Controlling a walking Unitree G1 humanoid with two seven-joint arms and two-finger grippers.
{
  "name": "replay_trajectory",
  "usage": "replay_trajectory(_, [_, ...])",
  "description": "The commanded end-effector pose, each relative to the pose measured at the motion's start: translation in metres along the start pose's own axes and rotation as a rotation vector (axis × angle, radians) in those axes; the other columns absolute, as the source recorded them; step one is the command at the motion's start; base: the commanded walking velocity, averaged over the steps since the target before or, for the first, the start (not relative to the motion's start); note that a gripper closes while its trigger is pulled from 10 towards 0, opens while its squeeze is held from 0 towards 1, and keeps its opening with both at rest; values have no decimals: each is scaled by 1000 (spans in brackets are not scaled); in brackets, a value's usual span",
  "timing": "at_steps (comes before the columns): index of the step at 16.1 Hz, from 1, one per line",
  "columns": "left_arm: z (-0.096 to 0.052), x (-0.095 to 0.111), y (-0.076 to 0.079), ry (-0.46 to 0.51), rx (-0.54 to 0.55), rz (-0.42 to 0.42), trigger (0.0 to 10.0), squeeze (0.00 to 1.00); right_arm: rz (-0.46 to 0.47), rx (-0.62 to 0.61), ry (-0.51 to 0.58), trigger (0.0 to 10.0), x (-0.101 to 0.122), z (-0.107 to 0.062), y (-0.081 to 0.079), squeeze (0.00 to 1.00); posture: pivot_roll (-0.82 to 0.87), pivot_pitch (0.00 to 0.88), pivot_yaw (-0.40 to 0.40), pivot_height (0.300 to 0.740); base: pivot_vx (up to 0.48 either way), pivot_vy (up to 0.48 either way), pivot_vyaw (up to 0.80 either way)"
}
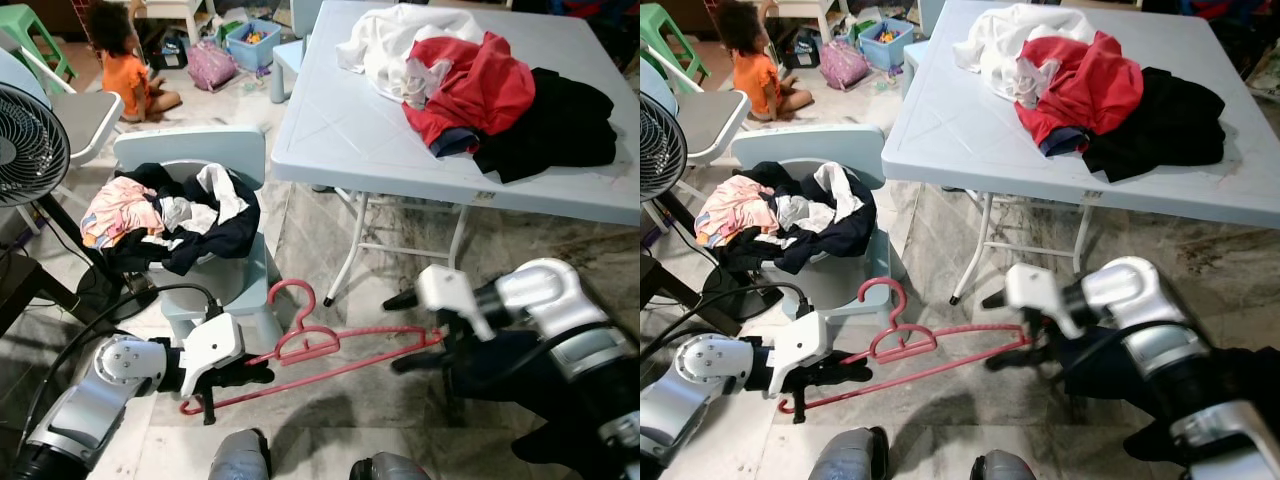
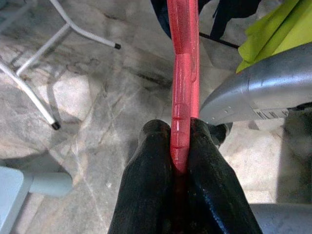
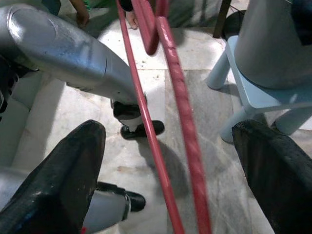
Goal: Hang hanger
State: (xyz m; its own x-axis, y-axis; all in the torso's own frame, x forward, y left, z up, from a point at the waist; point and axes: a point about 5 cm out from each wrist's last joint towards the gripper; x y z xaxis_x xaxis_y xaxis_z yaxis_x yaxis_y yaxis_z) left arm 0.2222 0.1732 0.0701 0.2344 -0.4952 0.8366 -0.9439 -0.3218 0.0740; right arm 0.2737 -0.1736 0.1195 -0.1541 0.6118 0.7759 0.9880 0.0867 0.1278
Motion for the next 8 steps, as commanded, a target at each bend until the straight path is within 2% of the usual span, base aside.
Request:
replay_trajectory(1, [0,1,-2,-9,3,20,10000,0,-13,-11,-18,4039,4,5,-1,0,-7,65,-1,740,0,0,0])
replay_trajectory(2, [1,1,-2,-10,2,19,10000,0,-8,-17,-18,0,6,10,-1,0,-7,64,-4,740,0,0,0])
replay_trajectory(5, [2,0,-2,-12,-3,24,10000,0,-21,-6,-35,0,13,22,-4,0,-11,60,-5,740,0,0,0])
replay_trajectory(8, [3,0,-1,-16,-8,28,10000,0,-54,28,-77,0,17,24,-3,0,-11,60,-5,740,0,0,0])
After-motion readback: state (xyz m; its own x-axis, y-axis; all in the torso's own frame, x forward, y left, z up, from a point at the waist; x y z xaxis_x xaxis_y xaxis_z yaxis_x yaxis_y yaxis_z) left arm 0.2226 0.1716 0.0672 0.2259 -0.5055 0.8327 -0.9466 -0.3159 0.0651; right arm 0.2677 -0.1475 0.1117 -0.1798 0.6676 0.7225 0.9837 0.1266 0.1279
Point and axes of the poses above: a point about 5 cm out from each wrist's last joint towards the gripper, its own z axis pointing out of the wrist towards the gripper, its own x axis along the axis of the wrist's last joint, y = z × x, and after that the axes turned 6 degrees about -z, right-handed
